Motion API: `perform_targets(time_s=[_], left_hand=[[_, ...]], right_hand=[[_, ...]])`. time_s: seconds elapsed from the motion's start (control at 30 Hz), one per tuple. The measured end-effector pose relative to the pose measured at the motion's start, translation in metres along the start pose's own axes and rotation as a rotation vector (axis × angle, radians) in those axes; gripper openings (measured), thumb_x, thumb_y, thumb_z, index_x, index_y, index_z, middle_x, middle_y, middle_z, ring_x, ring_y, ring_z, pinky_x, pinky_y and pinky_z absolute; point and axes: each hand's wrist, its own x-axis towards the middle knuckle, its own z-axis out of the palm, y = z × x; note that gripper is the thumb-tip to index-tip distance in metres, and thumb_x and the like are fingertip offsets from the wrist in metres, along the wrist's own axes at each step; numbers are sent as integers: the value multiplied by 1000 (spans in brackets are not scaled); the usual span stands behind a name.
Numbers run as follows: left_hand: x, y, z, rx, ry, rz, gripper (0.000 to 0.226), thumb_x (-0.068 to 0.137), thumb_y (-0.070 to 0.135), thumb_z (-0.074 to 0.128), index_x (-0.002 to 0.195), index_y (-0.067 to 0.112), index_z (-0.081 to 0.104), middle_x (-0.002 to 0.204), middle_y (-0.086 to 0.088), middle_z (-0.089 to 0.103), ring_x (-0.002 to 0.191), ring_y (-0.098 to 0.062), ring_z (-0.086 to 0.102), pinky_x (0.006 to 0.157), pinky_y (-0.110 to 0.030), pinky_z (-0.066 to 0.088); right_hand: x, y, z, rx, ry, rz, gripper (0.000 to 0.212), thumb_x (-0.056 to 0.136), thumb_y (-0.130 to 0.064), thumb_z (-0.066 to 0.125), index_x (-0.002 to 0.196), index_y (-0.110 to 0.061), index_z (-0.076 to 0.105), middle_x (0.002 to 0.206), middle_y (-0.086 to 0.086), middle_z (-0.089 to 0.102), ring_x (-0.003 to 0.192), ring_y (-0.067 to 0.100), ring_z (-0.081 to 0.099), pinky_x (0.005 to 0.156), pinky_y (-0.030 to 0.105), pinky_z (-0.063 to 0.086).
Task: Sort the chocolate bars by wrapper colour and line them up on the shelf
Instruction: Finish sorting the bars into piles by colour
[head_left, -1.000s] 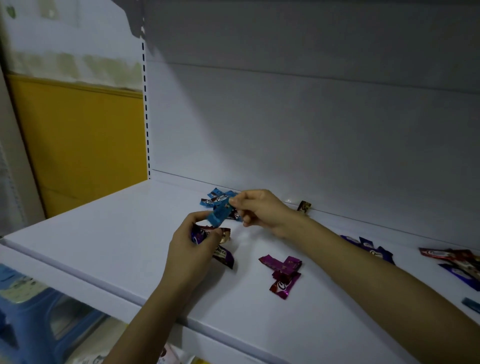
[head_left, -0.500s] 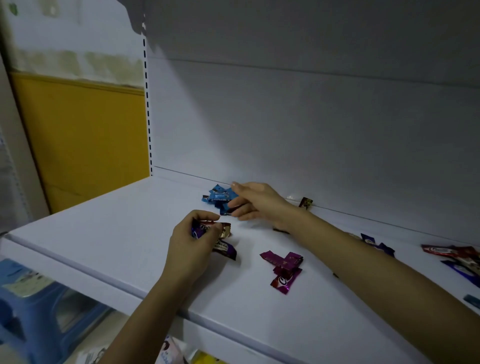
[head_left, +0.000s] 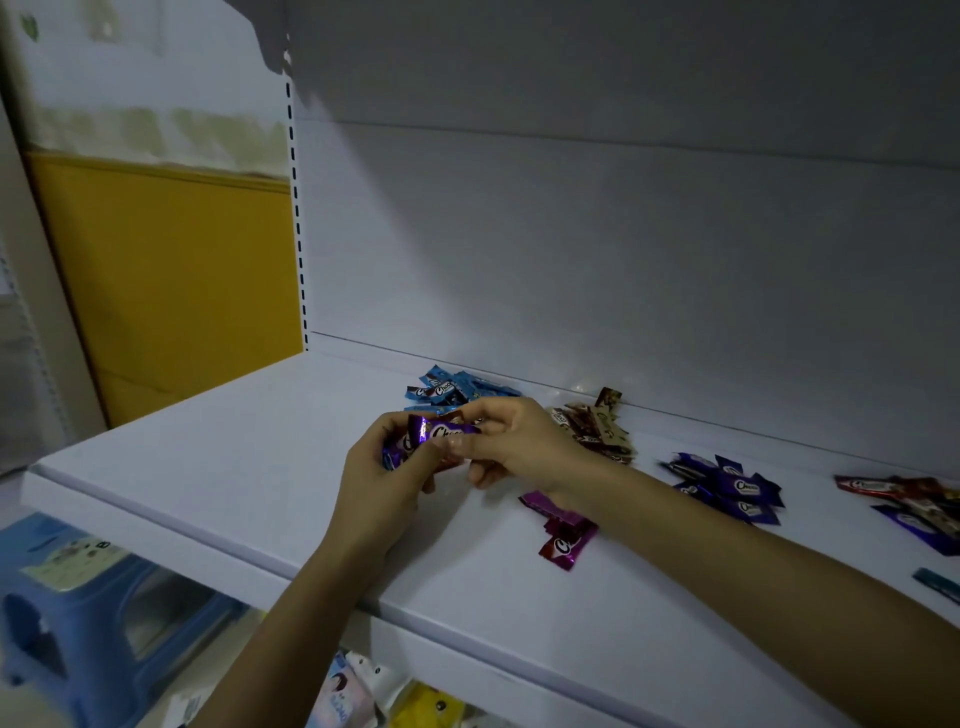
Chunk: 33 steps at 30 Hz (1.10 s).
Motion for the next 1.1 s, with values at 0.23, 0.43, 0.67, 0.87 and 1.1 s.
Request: perform_targets(time_s=[0.23,0.43,0.67,0.87,1.1], left_hand=[[-3,3,4,87,-65,19,11,91,9,61,94,18,64,68,4,59,42,1,49,39,-9,35],[-3,6,7,203,-111,10,5,90,16,64,93,19,66,78,3,61,57,-7,54,46,-11,41],[-6,1,6,261,-126,29,4,88,19,66,92,21,65,78,2,61,63,-13,54,50,-12,43],[-6,1,9,256,-95,26,7,89,19,65,96,21,64,78,-1,58,46,-3,52,42,-11,38],[-7,3,11,189,-102,14,2,89,17,66,90,19,64,74,-3,58,43,-1,50,40,-10,37]], right_hand=[[-10,5,-15,-109,176,-56,27,81,-10,73,104,-18,60,82,3,70,46,9,58,49,22,50],[-36,13,-86,-191,425,-54,15,90,-5,61,103,-1,66,69,4,65,41,4,55,46,17,46],[-91,61,-179,-437,604,152,14,91,-10,59,86,-14,71,62,-1,65,44,6,51,42,18,37],[-104,67,-187,-859,697,202,15,83,-33,70,92,-28,59,71,-4,59,65,14,56,54,26,37],[-70,26,-112,-693,409,-40,14,86,-37,64,93,-24,67,81,-4,65,74,10,59,66,26,47]])
